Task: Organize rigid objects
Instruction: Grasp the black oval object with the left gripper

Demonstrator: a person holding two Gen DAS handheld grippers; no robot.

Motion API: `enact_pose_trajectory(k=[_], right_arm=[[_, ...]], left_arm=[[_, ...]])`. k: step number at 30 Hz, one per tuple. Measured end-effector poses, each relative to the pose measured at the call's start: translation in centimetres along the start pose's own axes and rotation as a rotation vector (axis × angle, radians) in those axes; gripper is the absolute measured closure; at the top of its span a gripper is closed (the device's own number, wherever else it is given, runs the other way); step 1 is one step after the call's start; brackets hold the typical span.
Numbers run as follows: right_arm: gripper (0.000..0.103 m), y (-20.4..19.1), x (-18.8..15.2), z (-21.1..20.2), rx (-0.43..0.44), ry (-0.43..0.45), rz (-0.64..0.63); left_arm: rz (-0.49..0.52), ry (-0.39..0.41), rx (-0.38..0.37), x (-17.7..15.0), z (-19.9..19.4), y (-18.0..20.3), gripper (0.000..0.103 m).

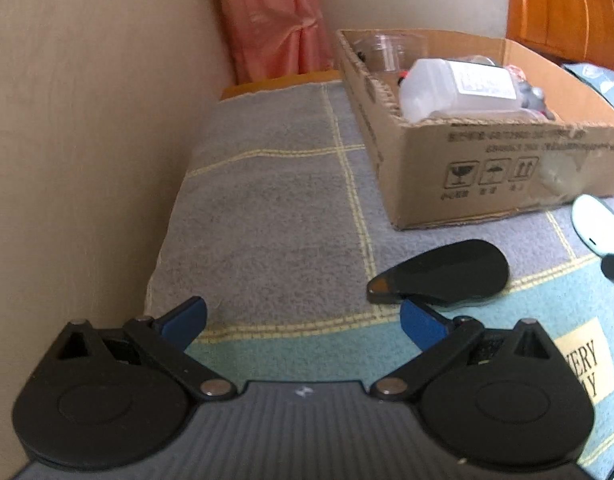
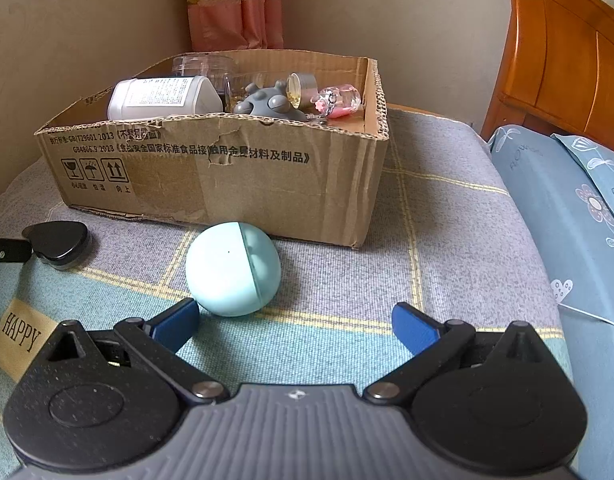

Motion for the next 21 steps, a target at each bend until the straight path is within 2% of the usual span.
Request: enact_pose_trajectory(k=[3,7,9,14,16,21], right_arm=[[0.000,0.0,0.0,0.0,0.000,0.000,0.001],[0.000,0.0,0.0,0.0,0.000,0.001,0.000],[0.000,0.1,0.1,0.0,0.000,0.003,0.001],[0.000,0.0,0.1,0.0,-0.001,0.002,0.002],[0.000,0.0,0.1,0.0,0.000,0.004,0.001],[0.000,-0.1,0.1,0.0,0.002,0.009,-0.001]], left_arm=[[0.030,0.009,-0.035,-0.3,-1.1,1.4,0.001],[0.071,0.008,-0.150,-0.7,-2.6,4.4,0.001],[0.086,0.001,-0.175,-0.6,-2.6,5.7,0.001],[0.027,-0.074,-0.178,-0.1,-0.2,6.4,0.001],[-0.013,-0.052,-0.172,0.2,-0.1,6.3,0.001],[-0.040,-0.019,-0.156,0.9,0.4,6.4,0.001]])
Point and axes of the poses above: each gripper's, at about its wrist camera, not at the fingertips, and z roughly the way its jaws point, y to its right, x to its top, the point moved 9 cm from there along z, roughly the way its jaws point, and after that the axes turned 12 degrees about -y, right-handed, at the moved point
